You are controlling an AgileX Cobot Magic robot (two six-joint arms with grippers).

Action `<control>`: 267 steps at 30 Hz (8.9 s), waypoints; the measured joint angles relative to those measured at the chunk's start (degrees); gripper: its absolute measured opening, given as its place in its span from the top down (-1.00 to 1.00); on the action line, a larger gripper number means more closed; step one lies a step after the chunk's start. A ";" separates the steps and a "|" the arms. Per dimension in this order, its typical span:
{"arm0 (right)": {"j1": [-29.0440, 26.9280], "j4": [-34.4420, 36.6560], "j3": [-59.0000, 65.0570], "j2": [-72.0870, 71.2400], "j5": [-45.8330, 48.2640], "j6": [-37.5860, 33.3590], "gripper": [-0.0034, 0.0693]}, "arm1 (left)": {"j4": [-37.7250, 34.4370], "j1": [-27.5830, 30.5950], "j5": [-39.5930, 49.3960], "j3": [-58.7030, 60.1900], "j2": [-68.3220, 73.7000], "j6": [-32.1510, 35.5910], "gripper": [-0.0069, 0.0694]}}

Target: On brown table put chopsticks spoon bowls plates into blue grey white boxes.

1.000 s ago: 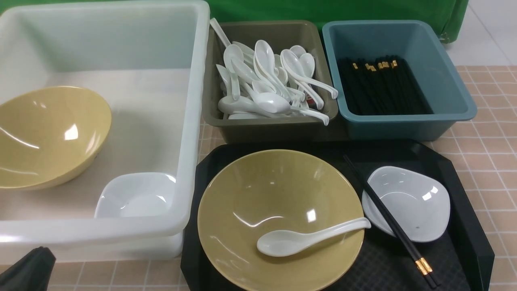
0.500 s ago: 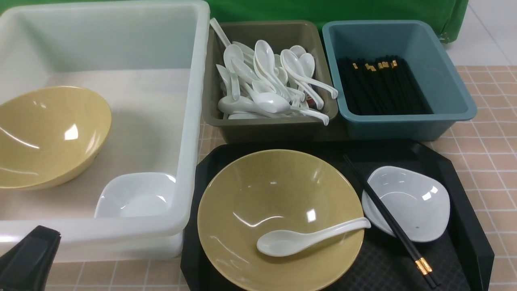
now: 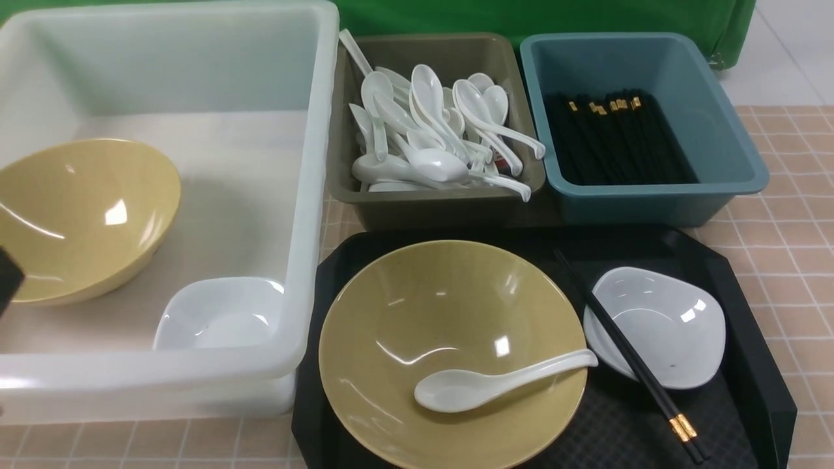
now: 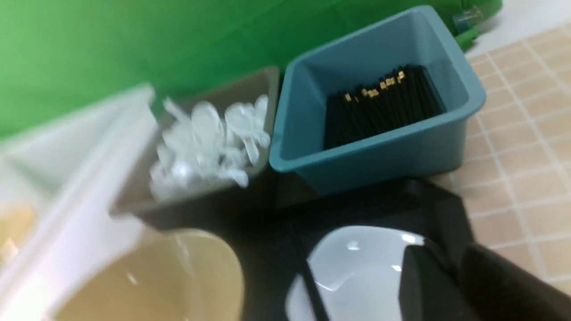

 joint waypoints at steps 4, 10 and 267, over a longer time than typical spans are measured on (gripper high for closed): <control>0.00 -0.22 -15.84 18.26 14.72 -16.38 0.81 | 15.98 0.00 16.32 -10.84 18.05 -3.70 0.81; 2.27 -0.59 -28.30 36.05 26.29 -22.51 0.81 | 22.84 -7.10 24.94 -20.27 32.90 -4.19 0.81; 39.25 -9.63 -93.30 81.24 40.89 -38.03 0.81 | -3.23 -3.89 32.64 -55.21 69.58 13.28 0.80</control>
